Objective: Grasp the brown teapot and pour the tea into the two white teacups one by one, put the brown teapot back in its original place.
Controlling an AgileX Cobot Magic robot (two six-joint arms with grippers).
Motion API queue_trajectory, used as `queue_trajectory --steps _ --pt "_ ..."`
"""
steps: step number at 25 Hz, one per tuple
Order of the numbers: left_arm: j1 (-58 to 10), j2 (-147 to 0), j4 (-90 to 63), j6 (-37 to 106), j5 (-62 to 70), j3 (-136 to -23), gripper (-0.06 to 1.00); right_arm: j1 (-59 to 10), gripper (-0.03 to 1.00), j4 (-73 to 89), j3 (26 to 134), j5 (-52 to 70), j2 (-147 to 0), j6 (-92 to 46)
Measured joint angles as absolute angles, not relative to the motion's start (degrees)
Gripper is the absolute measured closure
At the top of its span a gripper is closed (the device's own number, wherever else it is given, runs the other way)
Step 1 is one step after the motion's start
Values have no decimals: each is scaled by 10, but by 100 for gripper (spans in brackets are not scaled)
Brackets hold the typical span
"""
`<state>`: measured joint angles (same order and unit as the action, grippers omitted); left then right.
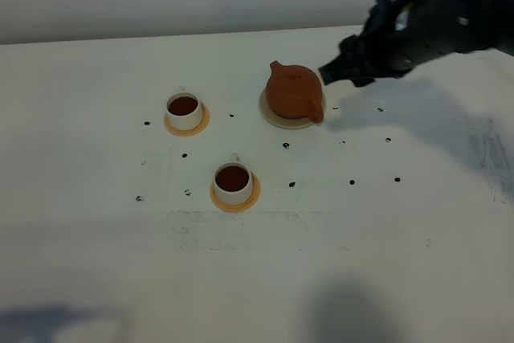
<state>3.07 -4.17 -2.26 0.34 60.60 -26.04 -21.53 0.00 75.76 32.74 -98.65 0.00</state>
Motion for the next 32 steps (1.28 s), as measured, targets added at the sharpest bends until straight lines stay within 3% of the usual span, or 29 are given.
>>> queue_trajectory --steps 10,22,32 --pt "31 -42 -23 3 606 -260 39 -189 55 -38 545 364 -711 73" --pt "31 -42 -23 0 606 -260 39 -189 56 -56 496 596 -468 100" --pt "31 -42 -23 0 606 -260 39 -189 57 -37 342 588 -238 83"
